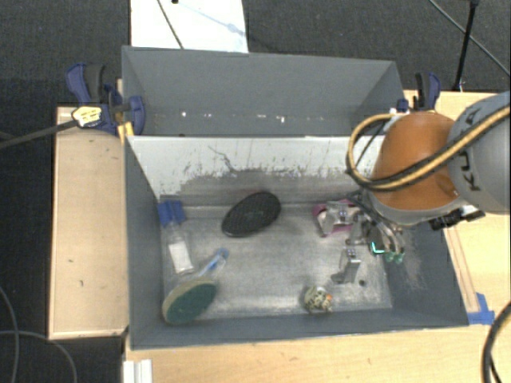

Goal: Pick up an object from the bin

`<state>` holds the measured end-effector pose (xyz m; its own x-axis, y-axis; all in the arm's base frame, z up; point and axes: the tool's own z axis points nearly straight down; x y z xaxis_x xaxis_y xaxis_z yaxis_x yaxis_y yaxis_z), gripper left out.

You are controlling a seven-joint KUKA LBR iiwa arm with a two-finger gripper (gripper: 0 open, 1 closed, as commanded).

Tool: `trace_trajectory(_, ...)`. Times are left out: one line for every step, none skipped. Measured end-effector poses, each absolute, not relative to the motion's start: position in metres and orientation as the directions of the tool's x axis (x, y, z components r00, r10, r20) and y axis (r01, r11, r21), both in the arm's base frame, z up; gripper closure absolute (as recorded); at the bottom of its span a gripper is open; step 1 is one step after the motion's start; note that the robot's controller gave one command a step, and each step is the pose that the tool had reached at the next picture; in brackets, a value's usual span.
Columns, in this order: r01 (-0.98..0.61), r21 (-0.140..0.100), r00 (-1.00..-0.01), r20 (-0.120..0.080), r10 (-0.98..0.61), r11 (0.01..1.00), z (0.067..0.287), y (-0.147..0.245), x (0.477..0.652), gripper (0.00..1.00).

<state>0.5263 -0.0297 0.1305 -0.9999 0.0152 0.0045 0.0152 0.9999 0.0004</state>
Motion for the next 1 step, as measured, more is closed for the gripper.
trace_trajectory(0.016, 0.001, -1.000, -0.003, 0.016, 1.000, 0.0679, -0.0229, 0.4820, 0.00)
